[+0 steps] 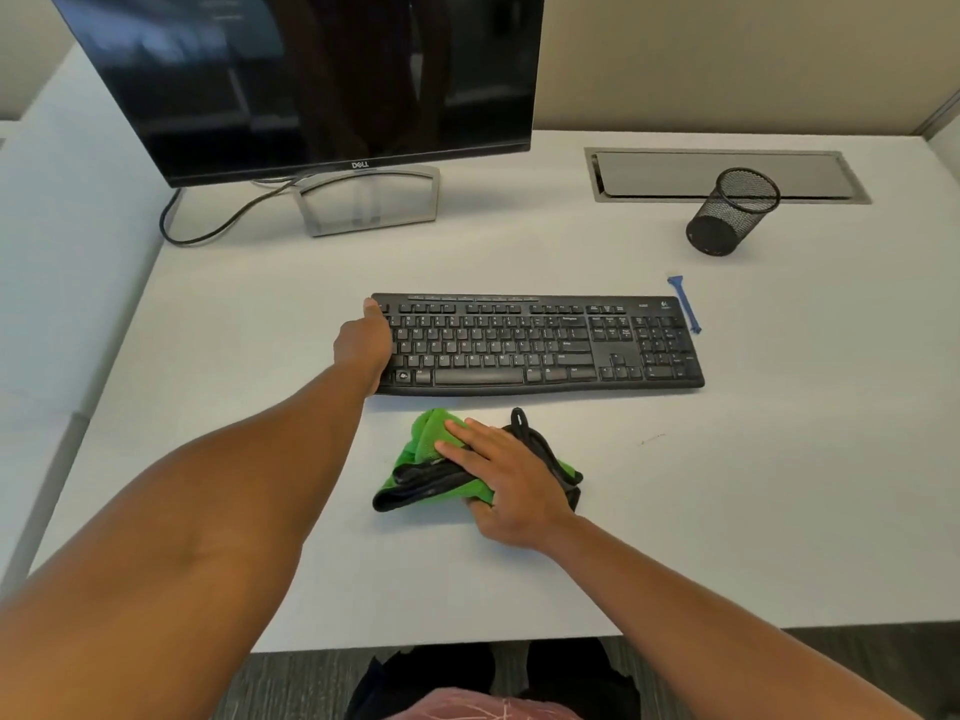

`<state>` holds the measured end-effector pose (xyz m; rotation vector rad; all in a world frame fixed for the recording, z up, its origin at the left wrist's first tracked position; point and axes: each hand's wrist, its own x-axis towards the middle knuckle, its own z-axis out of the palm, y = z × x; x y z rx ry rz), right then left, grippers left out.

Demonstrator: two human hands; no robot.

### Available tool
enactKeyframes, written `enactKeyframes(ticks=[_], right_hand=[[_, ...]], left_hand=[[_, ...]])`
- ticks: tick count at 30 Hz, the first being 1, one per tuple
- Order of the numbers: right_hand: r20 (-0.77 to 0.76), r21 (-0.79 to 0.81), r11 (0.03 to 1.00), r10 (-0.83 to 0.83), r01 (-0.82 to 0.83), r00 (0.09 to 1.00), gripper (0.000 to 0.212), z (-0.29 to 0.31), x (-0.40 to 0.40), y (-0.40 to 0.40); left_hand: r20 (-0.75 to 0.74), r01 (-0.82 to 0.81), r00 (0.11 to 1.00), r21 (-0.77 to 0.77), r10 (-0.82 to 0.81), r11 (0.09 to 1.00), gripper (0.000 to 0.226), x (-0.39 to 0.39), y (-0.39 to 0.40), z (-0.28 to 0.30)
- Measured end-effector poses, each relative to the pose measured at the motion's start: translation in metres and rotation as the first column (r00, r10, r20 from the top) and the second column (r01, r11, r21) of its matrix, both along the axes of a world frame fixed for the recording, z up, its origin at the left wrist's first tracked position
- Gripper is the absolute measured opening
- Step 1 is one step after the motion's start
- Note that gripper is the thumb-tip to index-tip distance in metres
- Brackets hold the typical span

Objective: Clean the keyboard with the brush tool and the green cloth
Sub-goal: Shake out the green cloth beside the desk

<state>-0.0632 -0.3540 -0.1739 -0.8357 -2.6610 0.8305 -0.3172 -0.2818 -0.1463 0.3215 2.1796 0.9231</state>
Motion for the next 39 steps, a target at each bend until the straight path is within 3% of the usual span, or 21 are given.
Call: enactKeyframes(ticks=[5, 10, 15, 21, 23, 26, 29, 31, 33, 36, 39], right_hand=[[-0.027, -0.006, 1.0, -0.014, 0.013, 1.0, 0.068, 0.001, 0.0, -0.001], [-0.174, -0.093, 0.985, -0.159, 0.145, 0.972, 0.062, 0.011, 0.006, 0.01], [-0.141, -0.106, 0.956, -0.287, 0.274, 0.948, 0.06, 0.028, 0.042, 0.052], [-0.064, 0.084, 0.91, -0.403, 0.407, 0.913, 0.055, 0.036, 0.124, 0.085], [-0.019, 0.178, 0.889, -0.425, 0.422, 0.905, 0.056, 0.032, 0.15, 0.087], [0.063, 0.273, 0.881, -0.417, 0.387, 0.907, 0.058, 0.019, 0.164, 0.082], [0.058, 0.231, 0.864, -0.472, 0.448, 0.88, 0.058, 0.015, 0.148, 0.069], [0.055, 0.158, 0.894, -0.432, 0.42, 0.9, 0.056, 0.017, 0.131, 0.061], [0.042, 0.057, 0.935, -0.353, 0.35, 0.935, 0.052, 0.022, 0.117, 0.058], [0.004, -0.021, 0.938, -0.347, 0.347, 0.938, 0.042, 0.038, 0.114, 0.067], [-0.003, -0.018, 0.904, -0.427, 0.426, 0.904, 0.052, 0.05, 0.14, 0.075]], left_hand=[[-0.151, 0.062, 0.986, -0.048, -0.069, 0.997, 0.065, 0.003, 0.005, -0.005], [-0.127, -0.014, 0.992, -0.095, 0.002, 0.995, 0.052, 0.003, 0.005, -0.001], [-0.128, -0.052, 0.991, -0.099, 0.039, 0.994, 0.058, 0.002, 0.002, 0.004], [-0.293, -0.003, 0.954, -0.2, -0.057, 0.98, 0.053, 0.016, 0.008, 0.016], [-0.372, 0.006, 0.926, -0.168, -0.069, 0.986, 0.046, 0.026, 0.002, 0.023], [-0.465, 0.12, 0.883, 0.082, -0.068, 0.989, 0.022, 0.05, -0.007, 0.023], [-0.519, 0.469, 0.796, 0.204, -0.311, 0.859, 0.023, 0.087, -0.015, 0.021], [-0.476, 0.695, 0.691, 0.231, -0.544, 0.681, 0.019, 0.116, -0.02, 0.023], [-0.468, 0.856, 0.515, 0.238, -0.718, 0.459, 0.036, 0.141, -0.021, 0.027], [-0.496, 0.963, 0.269, 0.167, -0.825, 0.213, 0.06, 0.171, -0.015, 0.043], [-0.513, 0.997, 0.064, 0.006, -0.856, 0.071, 0.075, 0.194, -0.007, 0.052]])
